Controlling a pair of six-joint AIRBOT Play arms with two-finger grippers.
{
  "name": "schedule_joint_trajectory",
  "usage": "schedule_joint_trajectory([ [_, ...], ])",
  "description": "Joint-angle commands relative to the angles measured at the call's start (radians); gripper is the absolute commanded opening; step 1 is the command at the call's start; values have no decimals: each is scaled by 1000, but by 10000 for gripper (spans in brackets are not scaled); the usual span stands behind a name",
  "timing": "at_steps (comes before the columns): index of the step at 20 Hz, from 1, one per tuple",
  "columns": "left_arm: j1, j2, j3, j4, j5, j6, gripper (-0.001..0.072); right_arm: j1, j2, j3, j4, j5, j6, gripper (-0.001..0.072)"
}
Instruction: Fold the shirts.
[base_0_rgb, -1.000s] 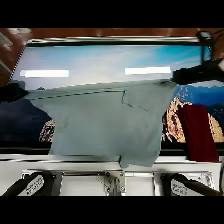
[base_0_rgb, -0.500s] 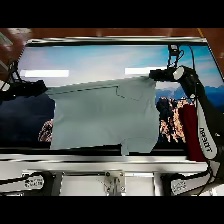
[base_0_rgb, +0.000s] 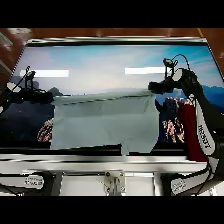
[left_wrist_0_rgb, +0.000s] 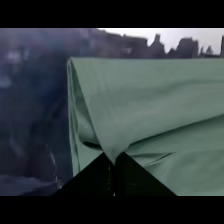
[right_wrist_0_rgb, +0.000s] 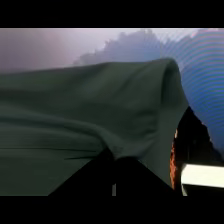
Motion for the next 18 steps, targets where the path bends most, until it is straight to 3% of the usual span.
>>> schedule_joint_trajectory([
  [1,0,-12,14,156,-174,-36,35,-13,-3,-11,-25,230,5,54],
  [5,-27,-29,14,156,-197,-117,36,5,-5,-67,16,185,69,55],
  [6,-31,-29,16,156,-201,-130,92,10,-5,-68,15,185,71,77],
  [7,-31,-28,22,156,-222,-134,232,9,-1,-67,16,186,71,188],
  [8,-29,-27,35,169,-263,-133,334,5,8,-67,8,198,70,423],
  [9,-22,-23,53,180,-306,-137,336,-5,29,-67,5,222,67,573],
  [10,-6,-14,74,182,-351,-141,339,-19,60,-67,1,250,52,579],
  [11,17,2,95,182,-402,-142,431,-37,99,-67,-24,284,47,579],
  [12,47,29,105,182,-446,-143,591,-57,140,-67,-77,319,43,579],
  [14,123,99,81,174,-522,-138,633,-122,227,-69,-197,410,42,579],
  [15,166,136,40,156,-560,-127,666,-171,265,-85,-174,444,37,609],
  [16,216,180,-32,129,-587,-112,666,-237,305,-123,-97,468,6,687],
  [18,313,267,-229,47,-578,-53,666,-372,378,-245,71,474,-66,687],
])
